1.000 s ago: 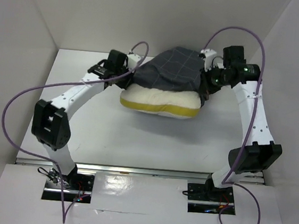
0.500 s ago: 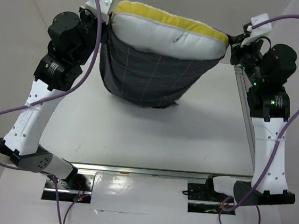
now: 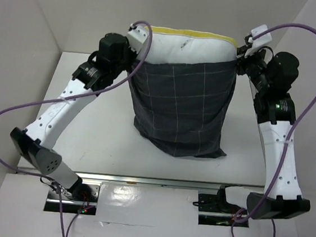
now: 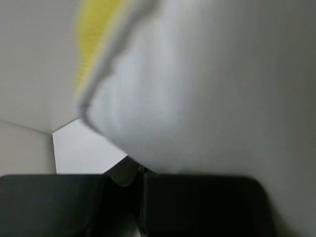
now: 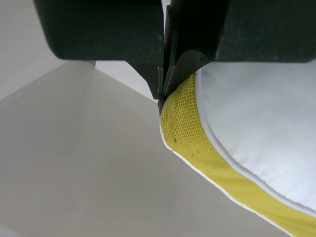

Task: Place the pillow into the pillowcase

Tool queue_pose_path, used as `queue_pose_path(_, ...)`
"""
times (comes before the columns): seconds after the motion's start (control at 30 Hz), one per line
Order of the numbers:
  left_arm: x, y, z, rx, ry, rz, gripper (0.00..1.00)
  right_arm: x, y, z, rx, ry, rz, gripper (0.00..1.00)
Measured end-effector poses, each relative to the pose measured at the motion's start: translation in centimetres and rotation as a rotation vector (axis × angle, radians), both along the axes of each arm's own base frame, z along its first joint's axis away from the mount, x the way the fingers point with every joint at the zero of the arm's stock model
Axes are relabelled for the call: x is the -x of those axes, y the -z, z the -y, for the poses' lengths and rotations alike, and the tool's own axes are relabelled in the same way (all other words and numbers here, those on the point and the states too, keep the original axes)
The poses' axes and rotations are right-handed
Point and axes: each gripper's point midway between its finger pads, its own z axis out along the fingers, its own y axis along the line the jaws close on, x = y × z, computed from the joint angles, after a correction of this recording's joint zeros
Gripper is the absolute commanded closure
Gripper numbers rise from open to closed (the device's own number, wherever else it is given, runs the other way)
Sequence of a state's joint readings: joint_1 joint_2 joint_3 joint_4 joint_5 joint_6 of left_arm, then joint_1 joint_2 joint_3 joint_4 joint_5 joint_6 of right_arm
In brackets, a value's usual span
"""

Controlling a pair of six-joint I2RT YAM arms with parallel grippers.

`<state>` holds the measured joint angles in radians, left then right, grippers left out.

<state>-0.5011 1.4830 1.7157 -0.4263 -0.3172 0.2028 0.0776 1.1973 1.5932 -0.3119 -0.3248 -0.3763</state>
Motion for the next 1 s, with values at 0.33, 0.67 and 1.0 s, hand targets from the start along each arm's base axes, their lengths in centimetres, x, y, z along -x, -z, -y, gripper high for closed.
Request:
queue_pose_path(0.33,2.2,-22.8,-1.2,0.111,-0.012,0.599,1.0,1.1,-8.9,1.7,-0.056,0.086,0.283,1.0)
queue_pose_path(0.67,2.9,-11.8,-0.6,0.07,0.029,0.416,1.0,2.8,-4.1,-1.1,-0.027,-0.073,0.204,1.0)
queue_pose_path(1.0,-5.1,4.1,3.1,-0.061,0.014,-0.089,1.0,-4.1,4.6,-0.4,-0.083,0.005,-0.155,1.0)
